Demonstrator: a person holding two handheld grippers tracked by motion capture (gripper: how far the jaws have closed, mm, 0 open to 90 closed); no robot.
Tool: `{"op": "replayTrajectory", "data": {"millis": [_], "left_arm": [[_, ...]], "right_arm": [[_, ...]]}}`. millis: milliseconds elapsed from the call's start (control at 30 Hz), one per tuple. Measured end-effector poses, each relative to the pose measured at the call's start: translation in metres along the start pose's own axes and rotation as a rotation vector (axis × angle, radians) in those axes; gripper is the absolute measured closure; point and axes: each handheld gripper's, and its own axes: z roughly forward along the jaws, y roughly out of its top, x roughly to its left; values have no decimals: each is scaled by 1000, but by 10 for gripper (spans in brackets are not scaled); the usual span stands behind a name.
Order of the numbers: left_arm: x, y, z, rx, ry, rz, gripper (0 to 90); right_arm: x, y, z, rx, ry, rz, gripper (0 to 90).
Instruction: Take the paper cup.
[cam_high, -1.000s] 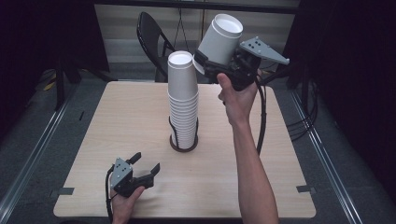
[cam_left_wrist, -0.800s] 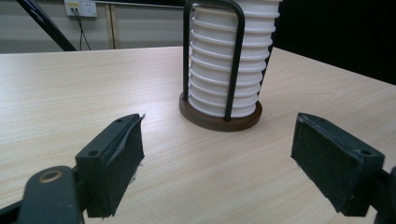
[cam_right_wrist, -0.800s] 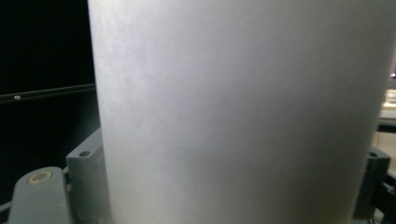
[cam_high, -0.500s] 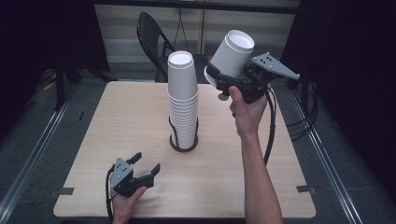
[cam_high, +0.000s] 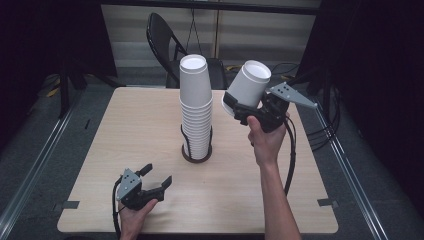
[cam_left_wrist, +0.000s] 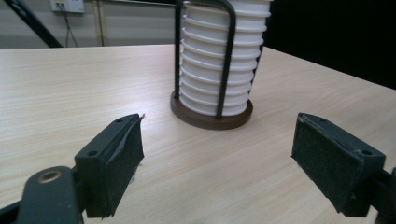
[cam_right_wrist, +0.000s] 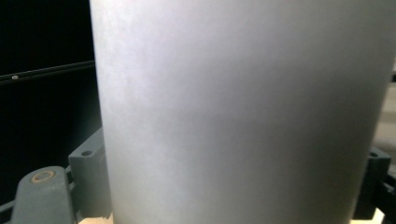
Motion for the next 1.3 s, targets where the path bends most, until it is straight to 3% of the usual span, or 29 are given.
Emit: {"op": "replayTrajectory", "data": {"millis": [100, 233, 367, 567, 600, 900, 933, 1167, 1300], "left_arm": [[-1, 1, 0, 1, -30, 1, 172], [-1, 2, 0, 7, -36, 11, 183], [-4, 3, 1, -8, -60, -5, 219], [-12, 4, 7, -8, -76, 18, 219], [-12, 6, 8, -14, -77, 43, 220], [-17, 10, 14, -31, -106, 53, 258], [-18, 10, 15, -31, -108, 70, 258], [-25, 7, 18, -41, -142, 57, 294], [-27, 7, 19, -50, -147, 71, 274]], "right_arm": [[1, -13, -4, 23, -2, 7, 133], [2, -22, -8, 29, 7, 25, 134], [5, -35, -11, 42, 16, 44, 134], [7, -59, -16, 62, 28, 80, 134], [7, -62, -16, 69, 26, 87, 134], [8, -92, -19, 112, 36, 148, 134], [9, -97, -19, 118, 37, 155, 134], [13, -133, -18, 157, 65, 243, 134], [15, -147, -19, 166, 84, 297, 134]]}}
